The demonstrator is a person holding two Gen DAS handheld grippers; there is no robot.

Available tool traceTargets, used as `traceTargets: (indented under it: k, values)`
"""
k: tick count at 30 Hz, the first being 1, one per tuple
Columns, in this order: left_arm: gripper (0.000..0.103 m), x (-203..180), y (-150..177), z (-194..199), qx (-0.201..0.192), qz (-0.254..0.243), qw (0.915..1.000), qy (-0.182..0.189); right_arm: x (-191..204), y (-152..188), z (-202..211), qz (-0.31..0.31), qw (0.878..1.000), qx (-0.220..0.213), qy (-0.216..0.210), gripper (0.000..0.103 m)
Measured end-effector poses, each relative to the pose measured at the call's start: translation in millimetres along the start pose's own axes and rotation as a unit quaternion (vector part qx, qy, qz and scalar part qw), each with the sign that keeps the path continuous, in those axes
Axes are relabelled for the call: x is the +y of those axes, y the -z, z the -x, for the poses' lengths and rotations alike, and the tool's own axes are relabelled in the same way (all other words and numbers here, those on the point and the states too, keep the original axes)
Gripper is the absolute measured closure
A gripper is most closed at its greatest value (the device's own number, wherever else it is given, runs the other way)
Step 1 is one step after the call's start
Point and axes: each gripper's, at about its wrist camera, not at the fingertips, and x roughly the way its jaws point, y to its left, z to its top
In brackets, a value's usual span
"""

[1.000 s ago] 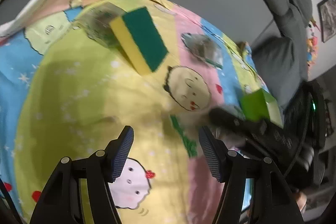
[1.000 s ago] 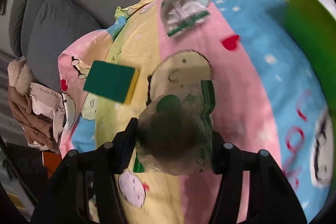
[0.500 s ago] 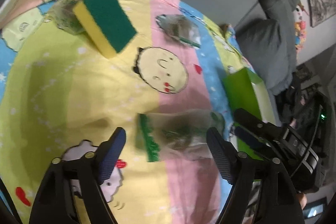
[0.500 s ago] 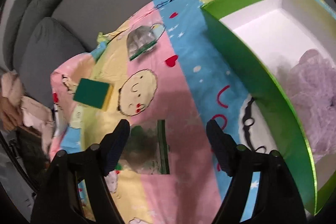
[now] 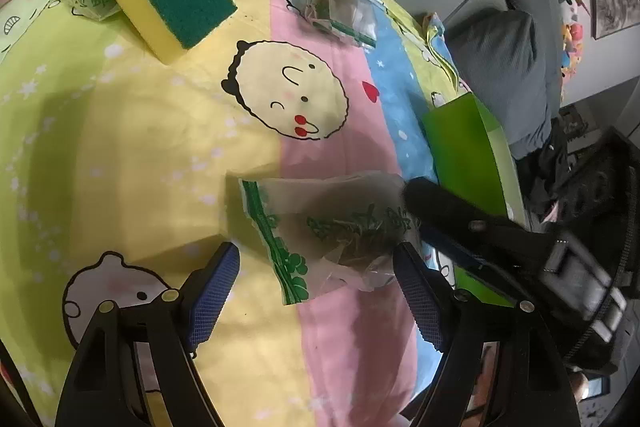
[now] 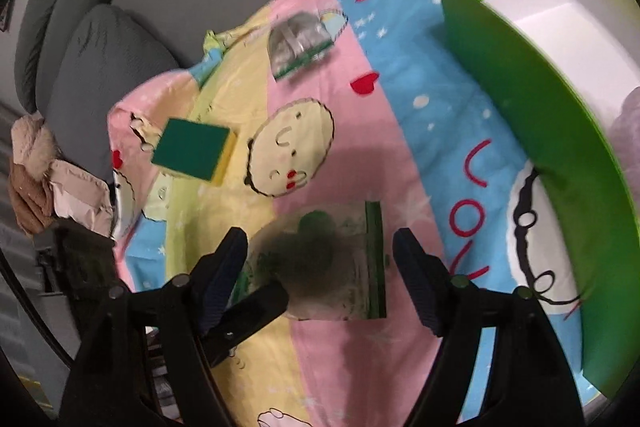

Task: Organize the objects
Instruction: 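Lift the plastic bag with the right gripper toward the box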

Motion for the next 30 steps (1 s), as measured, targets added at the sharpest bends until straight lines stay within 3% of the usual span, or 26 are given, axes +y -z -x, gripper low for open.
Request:
traceTargets:
  k: [2, 9, 12, 19, 30]
  values:
    - [0.024, -1, 1, -1, -0.002, -0.001, 1.0000, -0.001, -1, -1, -8, -0.001, 1.000, 0.011, 0.009, 0.028]
    - [0.024, -6, 2, -5, -0.009, -0.016, 0.9998, -0.005, -4, -2, -24, -0.007, 0.999, 0.037, -0.024, 0.028]
    - [0.034, -14, 3, -9, -0.010, -0.030, 0.9995, 0.000, -5, -2, -27, 0.001, 0.999, 0.039, -0.032, 0.030]
    - [0.043, -21, 2, -8, -0.018, -0.036, 0.9992, 0.000, -8, -3, -31, -0.004, 0.996, 0.047, -0.073, 0.044]
    - [0.044, -42, 4, 4, -0.052, -0.066, 0.9965, -0.002, -7, -3, -8, 0.003, 0.996, 0.013, -0.090, 0.046]
